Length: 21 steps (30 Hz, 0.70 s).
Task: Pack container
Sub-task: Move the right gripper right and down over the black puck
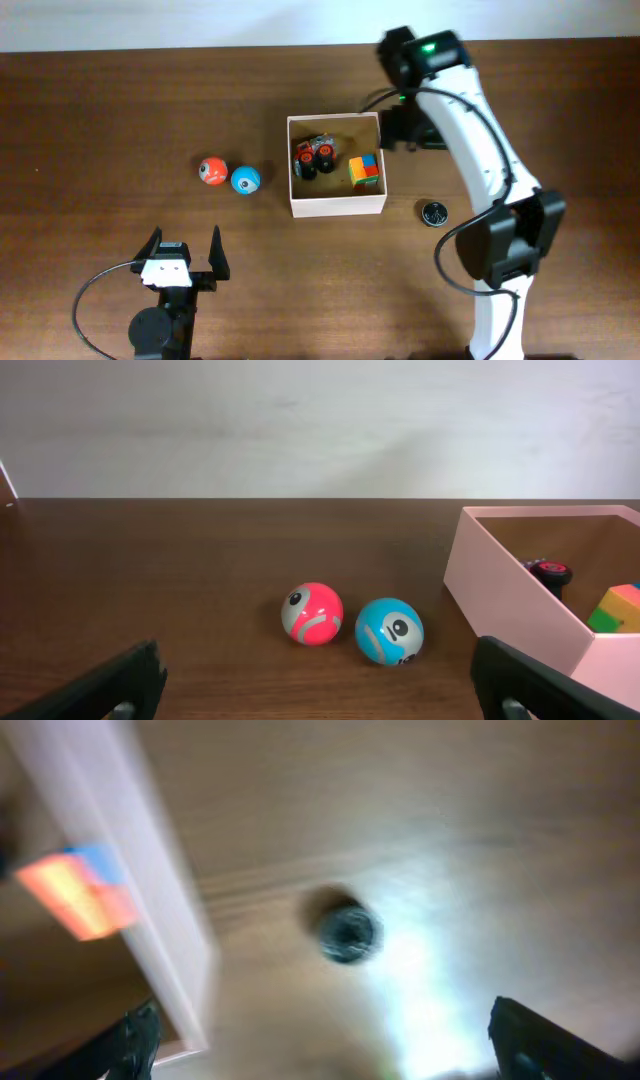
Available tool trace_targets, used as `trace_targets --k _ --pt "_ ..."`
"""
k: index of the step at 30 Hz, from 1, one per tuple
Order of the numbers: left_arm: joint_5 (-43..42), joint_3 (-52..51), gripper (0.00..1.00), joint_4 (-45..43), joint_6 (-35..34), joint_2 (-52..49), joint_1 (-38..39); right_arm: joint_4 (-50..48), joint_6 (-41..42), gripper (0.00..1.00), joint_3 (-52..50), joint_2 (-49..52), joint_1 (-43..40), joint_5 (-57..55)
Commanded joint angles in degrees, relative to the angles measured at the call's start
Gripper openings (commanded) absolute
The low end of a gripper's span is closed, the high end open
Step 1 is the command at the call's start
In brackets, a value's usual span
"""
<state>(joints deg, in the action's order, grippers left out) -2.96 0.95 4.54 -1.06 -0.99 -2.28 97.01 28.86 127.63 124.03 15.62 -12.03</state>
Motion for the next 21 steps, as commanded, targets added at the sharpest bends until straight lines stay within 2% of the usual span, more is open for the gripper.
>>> trace_targets --k 1,6,13,21 --pt "0.4 -0.4 0.99 0.0 0.7 0.2 -0.2 0.3 1.2 0.99 -0.9 -2.2 -3.2 -1.6" --pt "0.4 -0.4 0.99 0.0 0.7 0.2 -0.2 0.3 2.7 0.99 -1.3 -2.2 -5.2 -0.2" --pt "0.4 -0.4 0.99 0.0 0.7 0.2 -0.2 -0.8 15.8 0.99 -7.8 -2.2 -6.7 -3.1" --pt "0.4 -0.4 0.99 0.0 0.7 0.2 -0.2 -12.6 15.6 0.99 -23.0 -2.2 -9.4 4.6"
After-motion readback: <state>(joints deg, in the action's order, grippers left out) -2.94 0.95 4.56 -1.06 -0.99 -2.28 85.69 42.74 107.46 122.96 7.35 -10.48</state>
